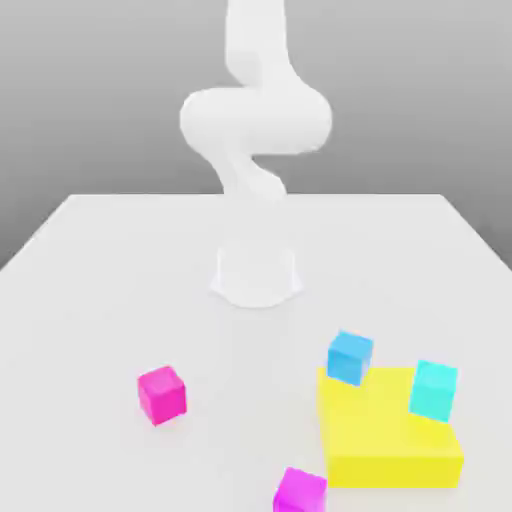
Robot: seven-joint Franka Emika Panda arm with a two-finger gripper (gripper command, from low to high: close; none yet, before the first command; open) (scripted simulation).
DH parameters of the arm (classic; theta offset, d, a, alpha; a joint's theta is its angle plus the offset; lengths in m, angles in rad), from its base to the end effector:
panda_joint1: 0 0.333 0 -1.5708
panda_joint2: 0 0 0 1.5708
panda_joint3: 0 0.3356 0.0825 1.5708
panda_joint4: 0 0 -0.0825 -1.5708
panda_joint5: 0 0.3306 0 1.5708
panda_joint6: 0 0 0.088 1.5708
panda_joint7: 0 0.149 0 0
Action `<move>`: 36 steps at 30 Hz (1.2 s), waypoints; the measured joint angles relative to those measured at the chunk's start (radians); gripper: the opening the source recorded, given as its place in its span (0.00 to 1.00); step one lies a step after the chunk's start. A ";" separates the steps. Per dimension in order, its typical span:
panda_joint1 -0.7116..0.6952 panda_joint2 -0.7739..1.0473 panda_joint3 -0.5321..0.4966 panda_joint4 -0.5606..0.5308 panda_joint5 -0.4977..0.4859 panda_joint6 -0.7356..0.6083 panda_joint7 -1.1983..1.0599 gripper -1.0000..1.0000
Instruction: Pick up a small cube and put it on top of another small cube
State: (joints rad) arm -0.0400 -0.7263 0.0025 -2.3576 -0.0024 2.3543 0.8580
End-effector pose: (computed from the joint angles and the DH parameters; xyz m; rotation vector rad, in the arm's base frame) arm 0.3381 -0.0125 0.6476 -2.4376 1.1692 -0.9397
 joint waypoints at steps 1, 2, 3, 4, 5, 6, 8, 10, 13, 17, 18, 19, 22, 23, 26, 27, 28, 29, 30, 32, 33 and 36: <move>-0.019 0.036 0.001 -0.027 -0.001 0.026 0.028 0.50; -0.038 0.072 0.002 -0.054 -0.002 0.052 0.056 0.50; -0.056 0.108 0.003 -0.080 -0.004 0.078 0.084 0.50; -0.074 0.143 0.004 -0.106 -0.005 0.103 0.111 0.50; -0.092 0.178 0.004 -0.132 -0.006 0.128 0.138 0.50; -0.110 0.213 0.004 -0.157 -0.008 0.153 0.166 0.50; -0.144 0.284 0.003 -0.209 -0.011 0.203 0.221 0.50; -0.177 0.355 0.000 -0.261 -0.014 0.254 0.277 0.50; -0.223 0.469 -0.011 -0.342 -0.020 0.334 0.365 0.50; -0.277 0.636 -0.039 -0.458 -0.015 0.452 0.482 0.50; -0.302 0.675 -0.040 -0.485 -0.009 0.479 0.506 0.50; -0.299 0.712 -0.042 -0.497 -0.001 0.507 0.516 0.50; -0.306 0.821 -0.039 -0.494 0.021 0.595 0.515 0.50; -0.310 0.858 -0.034 -0.489 0.029 0.625 0.509 0.50; -0.327 0.966 -0.015 -0.471 0.041 0.714 0.500 0.50; -0.328 0.987 -0.013 -0.467 0.042 0.731 0.500 0.00; -0.328 0.987 -0.013 -0.467 0.042 0.731 0.500 0.00; -0.328 0.987 -0.013 -0.467 0.042 0.731 0.500 0.00; -0.328 0.987 -0.013 -0.467 0.041 0.732 0.501 0.00; -0.329 0.987 -0.013 -0.467 0.040 0.733 0.502 0.00; -0.331 0.997 -0.010 -0.465 0.040 0.741 0.502 0.00; -0.328 0.929 -0.015 -0.477 0.032 0.685 0.508 0.00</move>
State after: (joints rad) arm -0.3682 0.2029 -0.0129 -2.8351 0.0295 3.0391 1.3662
